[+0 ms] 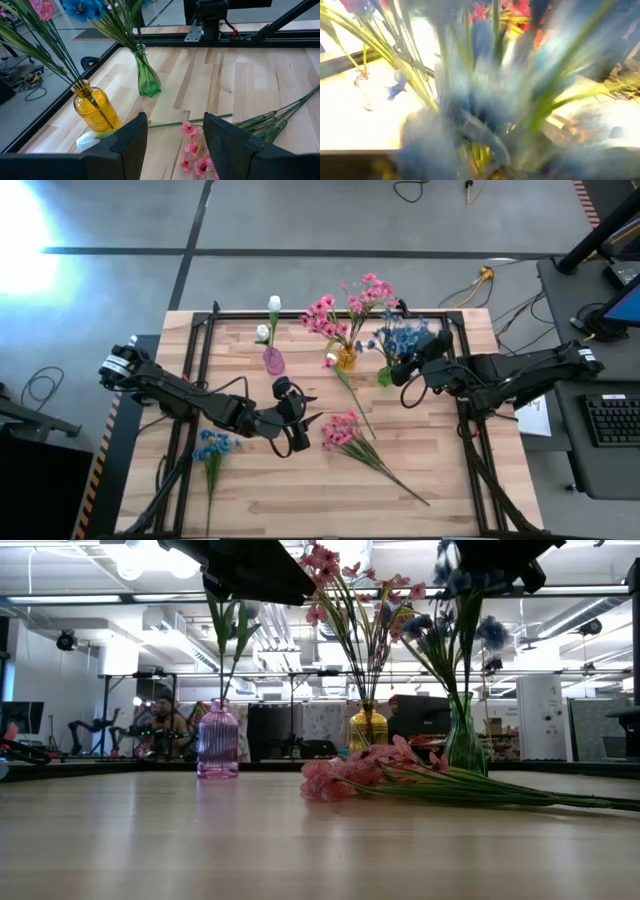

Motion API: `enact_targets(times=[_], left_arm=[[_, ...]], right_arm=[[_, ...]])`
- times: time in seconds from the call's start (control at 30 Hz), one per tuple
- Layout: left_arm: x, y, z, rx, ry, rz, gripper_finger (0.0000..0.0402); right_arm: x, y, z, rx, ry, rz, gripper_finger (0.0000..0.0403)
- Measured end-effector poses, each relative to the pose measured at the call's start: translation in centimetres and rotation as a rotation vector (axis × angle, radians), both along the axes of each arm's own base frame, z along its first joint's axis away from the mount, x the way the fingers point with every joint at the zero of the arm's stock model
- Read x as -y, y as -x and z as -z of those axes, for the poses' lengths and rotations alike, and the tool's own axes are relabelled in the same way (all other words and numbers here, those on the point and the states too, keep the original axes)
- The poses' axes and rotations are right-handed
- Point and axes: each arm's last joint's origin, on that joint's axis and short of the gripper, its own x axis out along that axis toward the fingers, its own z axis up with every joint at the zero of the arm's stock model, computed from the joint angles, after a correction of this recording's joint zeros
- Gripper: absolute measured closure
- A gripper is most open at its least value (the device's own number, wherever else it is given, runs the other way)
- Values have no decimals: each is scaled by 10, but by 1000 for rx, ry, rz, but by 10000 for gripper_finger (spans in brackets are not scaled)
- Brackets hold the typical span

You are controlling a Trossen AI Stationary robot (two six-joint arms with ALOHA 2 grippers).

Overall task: Sort flowers into vase by color
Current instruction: Put the top blue flowers into the green vase

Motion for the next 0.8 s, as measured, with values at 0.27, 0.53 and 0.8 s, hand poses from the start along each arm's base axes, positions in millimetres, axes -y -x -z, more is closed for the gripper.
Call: enact_targets(times=[0.27, 0.53, 0.8], left_arm=[[0, 0, 0, 0, 0, 0, 224], [0, 0, 0, -2, -1, 0, 224], [0, 0, 1, -6, -2, 0, 224]], right_arm=[[0, 0, 0, 2, -1, -1, 155], [-1, 2, -4, 10, -46, -63, 102], [-1, 6, -19, 1, -60, -83, 77]])
